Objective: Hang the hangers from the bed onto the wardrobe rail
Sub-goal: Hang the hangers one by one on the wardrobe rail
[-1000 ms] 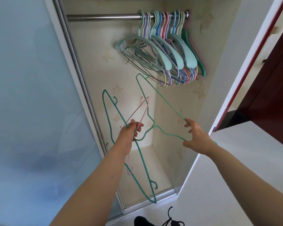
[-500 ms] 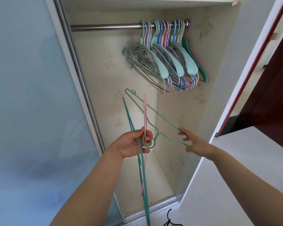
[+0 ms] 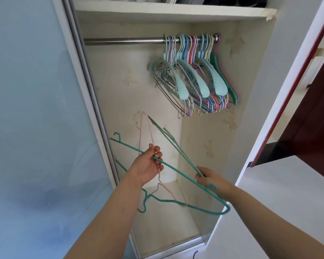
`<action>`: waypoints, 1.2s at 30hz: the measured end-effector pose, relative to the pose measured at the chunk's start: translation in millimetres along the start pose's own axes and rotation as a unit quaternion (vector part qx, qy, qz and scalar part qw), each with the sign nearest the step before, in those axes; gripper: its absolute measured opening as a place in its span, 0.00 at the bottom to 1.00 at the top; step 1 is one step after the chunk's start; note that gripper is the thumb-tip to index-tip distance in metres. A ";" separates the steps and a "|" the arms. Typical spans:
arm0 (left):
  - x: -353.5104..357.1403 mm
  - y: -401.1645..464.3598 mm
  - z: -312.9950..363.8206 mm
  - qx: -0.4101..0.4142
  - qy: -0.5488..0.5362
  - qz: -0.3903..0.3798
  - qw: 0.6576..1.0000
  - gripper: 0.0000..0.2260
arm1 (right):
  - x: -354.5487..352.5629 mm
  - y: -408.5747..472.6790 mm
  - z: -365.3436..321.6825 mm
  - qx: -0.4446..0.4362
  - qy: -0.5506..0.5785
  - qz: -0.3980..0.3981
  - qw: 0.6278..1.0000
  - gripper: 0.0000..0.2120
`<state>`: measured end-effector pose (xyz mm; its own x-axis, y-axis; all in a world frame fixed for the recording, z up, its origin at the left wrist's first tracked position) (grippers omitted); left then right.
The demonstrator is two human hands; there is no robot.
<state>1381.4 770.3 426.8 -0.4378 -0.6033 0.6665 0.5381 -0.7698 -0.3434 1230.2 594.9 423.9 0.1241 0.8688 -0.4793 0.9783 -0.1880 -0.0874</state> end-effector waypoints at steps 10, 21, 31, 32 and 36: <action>18.1 -5.7 32.0 0.039 0.029 0.151 0.987 0.16 | -25.4 68.7 -128.1 0.017 0.297 0.055 0.953 0.05; 41.9 -10.2 46.7 0.054 0.008 0.115 0.992 0.12 | -52.6 170.2 -231.8 0.075 0.353 0.057 0.931 0.26; 28.9 -9.2 53.0 0.048 0.044 0.154 0.986 0.07 | -68.9 166.0 -201.0 0.059 0.294 0.157 0.941 0.28; 28.0 -8.5 52.6 0.045 0.057 0.162 0.984 0.05 | -69.9 160.9 -195.4 0.053 0.264 0.161 0.949 0.27; 23.2 -4.3 49.6 0.043 0.063 0.185 0.980 0.09 | -61.1 148.7 -152.5 0.018 0.121 0.196 0.973 0.26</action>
<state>1404.6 769.9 476.5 -0.2832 -0.8630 0.4184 0.7326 -0.4762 -0.4864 1393.4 583.7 573.4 0.5264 0.8083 -0.2638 0.8417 -0.5392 0.0275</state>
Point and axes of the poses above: each hand's wrist, its own y-axis towards the middle knuckle, its own x-axis out of the palm, z = x × y, the point moved 2 cm from there along y, towards the middle knuckle, and after that the axes turned 10 degrees about -x, right-handed, at the moved point
